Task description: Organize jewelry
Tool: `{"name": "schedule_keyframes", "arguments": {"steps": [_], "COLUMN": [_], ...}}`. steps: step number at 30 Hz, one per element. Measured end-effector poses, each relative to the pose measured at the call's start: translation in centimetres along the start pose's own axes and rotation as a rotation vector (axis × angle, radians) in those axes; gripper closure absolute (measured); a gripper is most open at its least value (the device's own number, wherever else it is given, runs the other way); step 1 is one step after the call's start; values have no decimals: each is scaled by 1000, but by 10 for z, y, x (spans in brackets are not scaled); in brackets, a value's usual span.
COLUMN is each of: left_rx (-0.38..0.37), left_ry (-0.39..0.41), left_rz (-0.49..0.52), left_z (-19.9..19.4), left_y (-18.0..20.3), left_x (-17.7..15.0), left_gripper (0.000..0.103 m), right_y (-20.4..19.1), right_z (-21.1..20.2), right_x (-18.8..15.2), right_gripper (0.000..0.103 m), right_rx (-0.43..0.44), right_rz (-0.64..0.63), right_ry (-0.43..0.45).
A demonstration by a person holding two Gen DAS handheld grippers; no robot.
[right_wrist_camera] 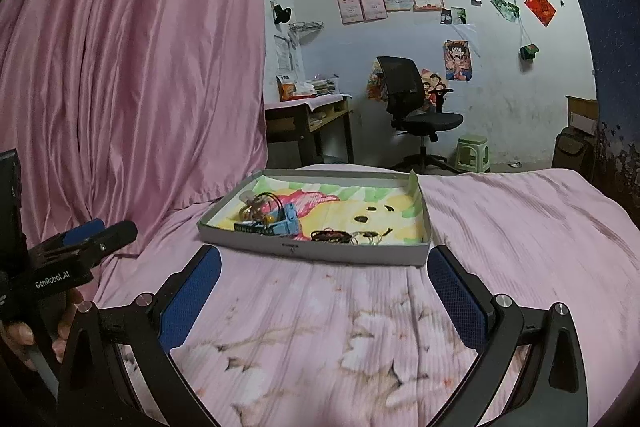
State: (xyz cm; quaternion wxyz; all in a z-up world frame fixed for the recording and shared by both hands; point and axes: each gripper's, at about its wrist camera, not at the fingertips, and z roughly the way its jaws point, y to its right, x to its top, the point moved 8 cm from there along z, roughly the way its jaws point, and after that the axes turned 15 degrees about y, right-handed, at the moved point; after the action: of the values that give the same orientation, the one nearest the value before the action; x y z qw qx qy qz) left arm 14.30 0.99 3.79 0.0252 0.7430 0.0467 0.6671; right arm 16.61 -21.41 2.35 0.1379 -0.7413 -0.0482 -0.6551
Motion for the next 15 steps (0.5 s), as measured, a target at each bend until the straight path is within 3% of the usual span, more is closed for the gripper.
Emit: {"name": "schedule_keyframes", "arguments": {"steps": [15], "left_rx": [-12], "left_ry": [26], "left_rz": [9], "left_z": [-47], "left_y": [0], "left_x": [-19], "left_gripper": [0], "right_y": [-7], "right_z": [-61], "right_x": [-14], "right_gripper": [1], "right_rx": [-62], "right_rz": [-13], "right_ry": [48]}}
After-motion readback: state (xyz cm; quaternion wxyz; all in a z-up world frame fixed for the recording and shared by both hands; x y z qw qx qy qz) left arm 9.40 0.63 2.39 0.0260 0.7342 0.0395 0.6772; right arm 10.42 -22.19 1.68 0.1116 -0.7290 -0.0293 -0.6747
